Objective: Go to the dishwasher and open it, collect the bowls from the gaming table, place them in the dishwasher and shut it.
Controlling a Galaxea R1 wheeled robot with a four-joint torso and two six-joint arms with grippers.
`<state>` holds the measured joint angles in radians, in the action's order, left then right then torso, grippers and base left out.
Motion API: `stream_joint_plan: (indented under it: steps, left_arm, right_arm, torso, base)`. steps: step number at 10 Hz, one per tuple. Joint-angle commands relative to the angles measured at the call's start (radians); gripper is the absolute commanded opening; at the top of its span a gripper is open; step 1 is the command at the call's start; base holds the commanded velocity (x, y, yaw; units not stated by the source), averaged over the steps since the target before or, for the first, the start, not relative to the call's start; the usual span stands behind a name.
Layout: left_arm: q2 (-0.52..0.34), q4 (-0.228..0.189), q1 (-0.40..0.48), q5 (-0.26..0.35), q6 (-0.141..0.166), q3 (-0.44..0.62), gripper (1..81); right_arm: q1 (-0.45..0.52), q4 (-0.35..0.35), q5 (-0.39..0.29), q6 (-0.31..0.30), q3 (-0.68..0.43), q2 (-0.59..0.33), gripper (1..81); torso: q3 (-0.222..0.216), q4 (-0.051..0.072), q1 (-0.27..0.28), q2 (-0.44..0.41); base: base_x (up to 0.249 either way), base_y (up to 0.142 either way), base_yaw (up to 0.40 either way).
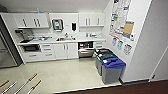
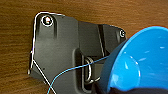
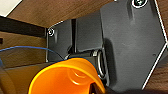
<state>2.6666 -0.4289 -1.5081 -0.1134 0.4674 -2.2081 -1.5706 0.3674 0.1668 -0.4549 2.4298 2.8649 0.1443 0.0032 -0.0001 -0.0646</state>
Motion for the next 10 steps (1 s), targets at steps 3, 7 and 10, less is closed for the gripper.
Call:
stream_joint_plan:
  steps: [3, 7, 10]
  left_arm:
    - [-0.022, 0.002, 0.036, 0.020, -0.001, 0.010, 1.0]
    - [-0.022, 0.002, 0.033, 0.004, -0.003, 0.007, 1.0]
    - [-0.025, 0.001, 0.030, 0.004, -0.003, 0.007, 1.0]
  right_arm:
    - [0.034, 0.018, -0.039, 0.004, -0.009, -0.008, 1.0]
    - [0.033, 0.018, -0.039, 0.004, -0.009, -0.010, 1.0]
    - [0.034, 0.018, -0.039, 0.002, -0.009, -0.010, 1.0]
  torso:
    - [0.000, 0.000, 0.000, 0.000]
    - [0.000, 0.000, 0.000, 0.000]
    - [0.000, 0.000, 0.000, 0.000]
  base:
    - [0.191, 0.000, 0.000]
    - [0.194, 0.000, 0.000]
    - [0.197, 0.000, 0.000]
